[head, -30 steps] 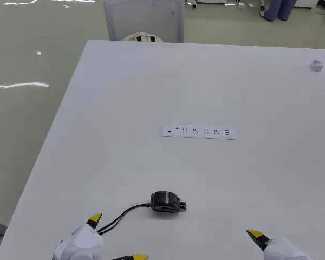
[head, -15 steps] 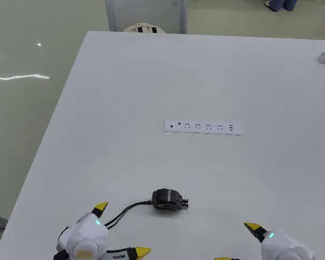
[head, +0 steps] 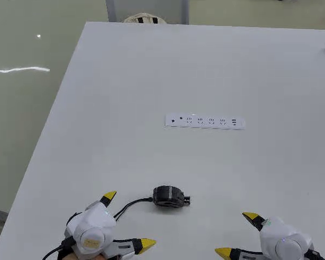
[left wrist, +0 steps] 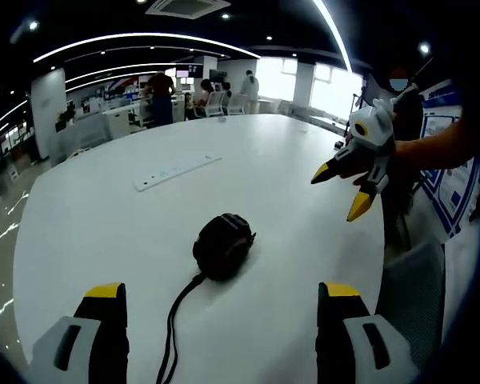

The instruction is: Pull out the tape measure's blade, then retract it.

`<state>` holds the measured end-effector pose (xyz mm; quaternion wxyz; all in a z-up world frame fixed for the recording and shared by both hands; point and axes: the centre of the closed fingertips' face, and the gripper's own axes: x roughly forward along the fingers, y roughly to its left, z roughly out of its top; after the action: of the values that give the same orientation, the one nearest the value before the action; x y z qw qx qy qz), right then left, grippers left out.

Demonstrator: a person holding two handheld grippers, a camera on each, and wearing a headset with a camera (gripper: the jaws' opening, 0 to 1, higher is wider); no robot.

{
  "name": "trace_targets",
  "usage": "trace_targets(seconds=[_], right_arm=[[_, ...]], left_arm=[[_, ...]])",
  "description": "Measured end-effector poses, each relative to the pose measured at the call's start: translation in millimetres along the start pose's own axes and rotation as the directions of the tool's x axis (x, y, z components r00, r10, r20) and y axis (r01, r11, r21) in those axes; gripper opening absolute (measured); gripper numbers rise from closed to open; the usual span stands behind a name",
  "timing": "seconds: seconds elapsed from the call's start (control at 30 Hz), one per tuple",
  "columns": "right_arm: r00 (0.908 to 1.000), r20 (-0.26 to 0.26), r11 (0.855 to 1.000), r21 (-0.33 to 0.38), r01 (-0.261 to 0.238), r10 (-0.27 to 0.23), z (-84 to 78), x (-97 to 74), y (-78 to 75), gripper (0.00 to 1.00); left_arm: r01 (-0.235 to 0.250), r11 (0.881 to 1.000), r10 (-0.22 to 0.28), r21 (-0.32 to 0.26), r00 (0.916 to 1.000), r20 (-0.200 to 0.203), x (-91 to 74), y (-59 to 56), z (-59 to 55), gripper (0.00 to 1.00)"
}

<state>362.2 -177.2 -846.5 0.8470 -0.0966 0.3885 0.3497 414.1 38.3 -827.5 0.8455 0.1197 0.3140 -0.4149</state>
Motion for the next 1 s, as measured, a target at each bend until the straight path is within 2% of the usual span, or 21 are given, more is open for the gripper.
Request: trace_targets(seconds=[0.27,0.43,0.77,1.0], right_arm=[[0.9996,-0.017,0.999,-0.033,-0.021,0.021,-0.2,6.9,-1.4,0.74],[0.9989,-0.03,0.997,-0.064,-0.038,0.036,1.1,12.0,-3.7,0.73],[0.9963,-0.053,0.988,-0.133,-0.074,0.067,7.5,23.7,-10.4,0.71],[0.9961,-0.057,0.987,-0.144,-0.075,0.067,8.0,25.1,-12.3,0.69]], left_arm=[[0.024,0.999,-0.025,0.042,0.9996,0.011,7.9,0.1,5.4,0.94],[0.047,0.995,-0.047,0.082,0.9989,0.001,12.9,0.5,8.1,0.92],[0.103,0.979,-0.1,0.175,0.9947,-0.022,26.4,2.3,18.3,0.89],[0.105,0.978,-0.103,0.181,0.9945,-0.019,27.8,3.2,19.8,0.85]])
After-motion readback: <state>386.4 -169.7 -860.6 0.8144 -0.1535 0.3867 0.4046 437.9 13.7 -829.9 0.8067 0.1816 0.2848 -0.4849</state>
